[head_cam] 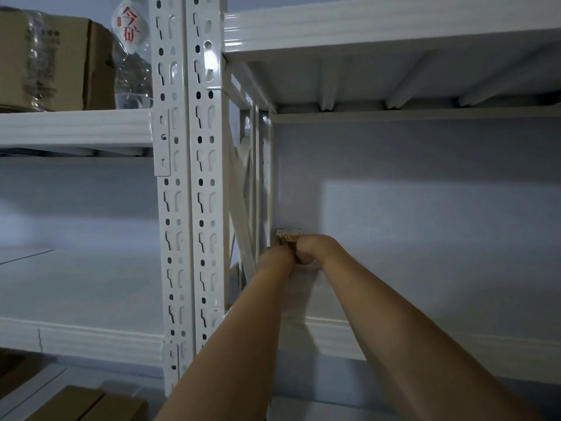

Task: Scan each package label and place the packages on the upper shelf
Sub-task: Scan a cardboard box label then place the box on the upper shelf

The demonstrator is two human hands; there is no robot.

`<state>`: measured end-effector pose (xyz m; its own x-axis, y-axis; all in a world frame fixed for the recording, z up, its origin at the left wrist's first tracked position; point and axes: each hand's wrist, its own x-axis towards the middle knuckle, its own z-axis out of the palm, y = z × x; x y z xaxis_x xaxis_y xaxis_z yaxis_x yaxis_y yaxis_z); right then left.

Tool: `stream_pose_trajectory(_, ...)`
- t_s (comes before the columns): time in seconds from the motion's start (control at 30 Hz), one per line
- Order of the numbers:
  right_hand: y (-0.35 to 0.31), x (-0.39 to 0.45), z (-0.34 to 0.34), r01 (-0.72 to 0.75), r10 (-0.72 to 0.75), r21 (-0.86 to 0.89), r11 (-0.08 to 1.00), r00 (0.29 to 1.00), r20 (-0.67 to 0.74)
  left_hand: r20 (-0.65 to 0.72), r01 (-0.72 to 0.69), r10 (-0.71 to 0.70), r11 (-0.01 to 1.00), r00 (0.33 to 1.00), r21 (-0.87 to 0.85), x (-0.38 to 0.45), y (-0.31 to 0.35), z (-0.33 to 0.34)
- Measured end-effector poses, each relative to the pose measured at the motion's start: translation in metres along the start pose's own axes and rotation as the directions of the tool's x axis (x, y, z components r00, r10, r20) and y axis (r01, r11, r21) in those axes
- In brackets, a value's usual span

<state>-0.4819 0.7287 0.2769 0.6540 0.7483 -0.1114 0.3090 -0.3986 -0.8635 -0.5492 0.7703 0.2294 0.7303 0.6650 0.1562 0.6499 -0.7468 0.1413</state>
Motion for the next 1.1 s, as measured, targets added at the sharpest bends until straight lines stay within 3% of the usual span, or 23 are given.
stream_pose_trajectory(0.03,-0.002,0.008,0.003,0.033,-0.038,-0.296,0.955,0.999,-0.009,0.013,0.017,-0.016,1.0,1.0,-0.014,0.004,0.001,-0.002)
stream_pose_trajectory(0.07,0.005,0.017,0.004,0.058,-0.114,-0.65,0.758,0.993,-0.044,-0.004,0.037,-0.037,0.998,0.999,-0.055,0.006,0.0,-0.004)
stream_pose_trajectory(0.17,0.013,0.021,0.001,-0.057,-0.008,-0.515,0.855,0.992,-0.123,0.041,0.09,-0.085,0.989,0.996,-0.119,0.014,0.0,-0.013)
stream_pose_trajectory(0.3,0.016,0.029,0.001,0.036,-0.11,-0.659,0.751,0.991,-0.072,0.034,0.105,-0.102,0.99,0.994,-0.093,0.025,-0.004,-0.009)
stream_pose_trajectory(0.7,0.029,0.039,0.004,0.155,-0.25,-0.608,0.778,0.966,-0.073,0.041,0.064,-0.062,0.996,0.997,-0.06,0.036,-0.009,0.003)
stream_pose_trajectory(0.77,0.026,0.034,0.0,0.173,-0.287,-0.609,0.774,0.953,-0.095,-0.008,0.016,-0.016,0.999,1.0,-0.036,0.031,-0.005,0.002)
stream_pose_trajectory(0.9,0.021,0.001,-0.017,0.183,-0.349,-0.621,0.762,0.924,-0.157,-0.128,-0.048,0.027,0.985,0.991,-0.164,0.011,0.007,-0.011)
stream_pose_trajectory(1.1,0.066,-0.101,-0.062,0.124,-0.377,-0.597,0.792,0.87,-0.319,-0.266,-0.314,0.246,0.914,0.932,-0.257,-0.049,0.059,-0.013)
